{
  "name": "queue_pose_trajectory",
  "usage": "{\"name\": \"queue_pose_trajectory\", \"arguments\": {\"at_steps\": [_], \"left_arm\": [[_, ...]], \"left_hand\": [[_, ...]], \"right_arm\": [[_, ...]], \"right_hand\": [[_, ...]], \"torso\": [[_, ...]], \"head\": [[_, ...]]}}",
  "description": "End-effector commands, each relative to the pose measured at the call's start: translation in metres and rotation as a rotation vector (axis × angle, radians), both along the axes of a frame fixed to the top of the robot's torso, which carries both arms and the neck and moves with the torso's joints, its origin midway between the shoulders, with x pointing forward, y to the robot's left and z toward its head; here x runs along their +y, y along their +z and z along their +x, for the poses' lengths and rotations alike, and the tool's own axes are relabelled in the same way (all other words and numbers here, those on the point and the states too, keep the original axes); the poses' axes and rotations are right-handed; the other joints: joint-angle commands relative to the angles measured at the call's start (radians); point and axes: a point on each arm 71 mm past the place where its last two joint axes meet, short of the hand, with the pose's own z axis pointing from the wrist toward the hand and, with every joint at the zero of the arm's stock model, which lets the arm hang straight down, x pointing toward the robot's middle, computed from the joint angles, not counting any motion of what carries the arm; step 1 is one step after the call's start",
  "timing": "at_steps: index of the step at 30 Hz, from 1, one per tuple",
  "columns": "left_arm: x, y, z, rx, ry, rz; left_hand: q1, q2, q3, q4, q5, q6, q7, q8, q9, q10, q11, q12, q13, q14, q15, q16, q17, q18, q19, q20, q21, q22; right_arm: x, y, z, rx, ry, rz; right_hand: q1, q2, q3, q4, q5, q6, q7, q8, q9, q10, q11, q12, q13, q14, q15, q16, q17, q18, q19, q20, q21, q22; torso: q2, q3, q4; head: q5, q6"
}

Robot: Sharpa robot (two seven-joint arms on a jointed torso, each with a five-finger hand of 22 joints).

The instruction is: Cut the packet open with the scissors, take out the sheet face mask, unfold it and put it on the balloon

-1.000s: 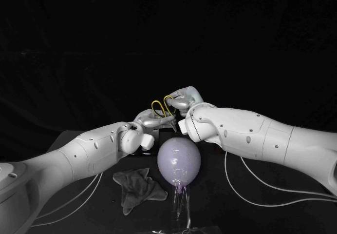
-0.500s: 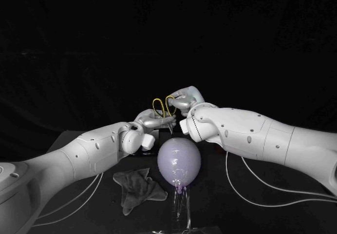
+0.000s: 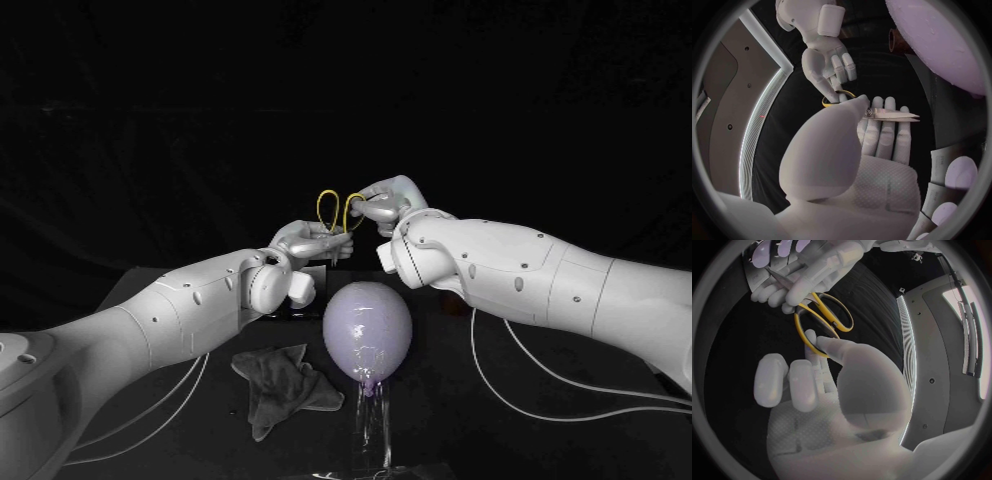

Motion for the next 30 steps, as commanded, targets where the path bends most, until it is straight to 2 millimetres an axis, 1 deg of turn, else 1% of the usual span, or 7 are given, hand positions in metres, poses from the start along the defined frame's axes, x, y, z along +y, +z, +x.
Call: {"name": "queue_pose_trajectory", "arguments": {"at_steps": [1, 9, 16, 26, 28, 30], "left_arm": [[0.004, 0.001, 0.001, -0.016, 0.023, 0.014], [0.002, 0.0, 0.0, -0.012, -0.03, 0.023], [-0.002, 0.0, -0.003, -0.007, -0.086, 0.016], [-0.003, -0.001, -0.005, 0.009, -0.131, -0.003], [-0.003, -0.001, -0.005, 0.012, -0.14, -0.008], [-0.003, -0.001, -0.005, 0.016, -0.146, -0.012]], "left_hand": [[0.001, 0.016, 0.009, -0.003, 0.004, -0.012, 0.005, 0.0, 0.005, 0.026, -0.013, -0.002, 0.001, 0.014, -0.006, 0.006, 0.004, 0.006, 0.014, 0.004, 0.009, 0.003], [-0.008, 0.011, 0.004, -0.015, 0.003, -0.019, 0.005, 0.003, 0.015, 0.041, -0.017, -0.004, 0.001, 0.027, -0.013, 0.011, 0.011, 0.005, 0.035, 0.009, 0.022, 0.007], [-0.017, 0.002, -0.007, -0.021, 0.003, -0.021, 0.003, 0.004, 0.021, 0.049, -0.02, -0.006, 0.001, 0.035, -0.017, 0.016, 0.016, 0.004, 0.044, 0.012, 0.028, 0.008], [-0.034, 0.009, -0.025, -0.03, 0.004, -0.037, 0.002, -0.007, 0.027, 0.07, -0.026, -0.006, 0.004, 0.075, -0.032, 0.041, 0.037, 0.004, 0.084, 0.012, 0.053, 0.017], [-0.04, 0.008, -0.032, -0.029, 0.004, -0.037, 0.0, -0.008, 0.029, 0.071, -0.028, -0.008, 0.004, 0.09, -0.036, 0.05, 0.045, 0.004, 0.095, 0.013, 0.06, 0.019], [-0.041, 0.008, -0.033, -0.029, 0.004, -0.037, 0.0, -0.008, 0.029, 0.071, -0.028, -0.009, 0.004, 0.091, -0.037, 0.051, 0.046, 0.003, 0.096, 0.013, 0.06, 0.019]], "right_arm": [[-0.003, 0.004, 0.002, -0.035, 0.013, -0.016], [-0.009, 0.004, 0.005, -0.037, -0.014, -0.014], [-0.012, 0.003, 0.007, -0.032, -0.029, -0.012], [-0.016, 0.003, 0.009, -0.029, -0.05, -0.009], [-0.017, 0.003, 0.009, -0.028, -0.055, -0.008], [-0.017, 0.003, 0.009, -0.027, -0.057, -0.008]], "right_hand": [[-0.009, 0.005, 0.03, -0.04, -0.008, -0.004, -0.001, 0.001, 0.003, 0.026, -0.03, 0.001, 0.001, 0.004, -0.006, -0.003, 0.001, 0.007, -0.004, 0.001, -0.003, 0.003], [-0.008, 0.008, 0.032, -0.043, -0.012, -0.003, -0.001, 0.001, 0.004, 0.028, -0.031, 0.003, 0.001, 0.005, -0.006, -0.003, 0.001, 0.006, -0.001, 0.001, -0.001, 0.006], [-0.007, 0.012, 0.034, -0.048, -0.012, -0.002, -0.002, 0.002, 0.006, 0.032, -0.032, 0.004, 0.002, 0.005, -0.007, -0.004, 0.001, 0.005, 0.002, 0.0, 0.002, 0.011], [-0.01, 0.012, 0.036, -0.054, 0.003, 0.0, -0.003, 0.003, 0.009, 0.037, -0.033, 0.005, 0.004, 0.006, -0.008, -0.005, -0.001, 0.005, 0.003, -0.001, 0.001, 0.011], [-0.013, 0.012, 0.037, -0.056, 0.011, 0.0, -0.004, 0.003, 0.01, 0.038, -0.033, 0.005, 0.005, 0.007, -0.009, -0.006, -0.002, 0.005, 0.004, -0.001, 0.001, 0.011], [-0.014, 0.011, 0.037, -0.057, 0.015, 0.0, -0.004, 0.003, 0.011, 0.039, -0.033, 0.005, 0.005, 0.007, -0.009, -0.006, -0.002, 0.005, 0.004, -0.002, 0.001, 0.012]], "torso": [[0.0, 0.0001, 0.0003], [0.0, -0.0001, 0.0011], [0.0, -0.0004, 0.0004], [0.0, -0.0005, 0.0014], [0.0, -0.0004, 0.0011], [0.0, -0.0003, 0.0004]], "head": [[0.0, 0.0], [-0.003, -0.001], [-0.002, -0.002], [-0.004, -0.003], [-0.004, -0.004], [-0.003, -0.005]]}}
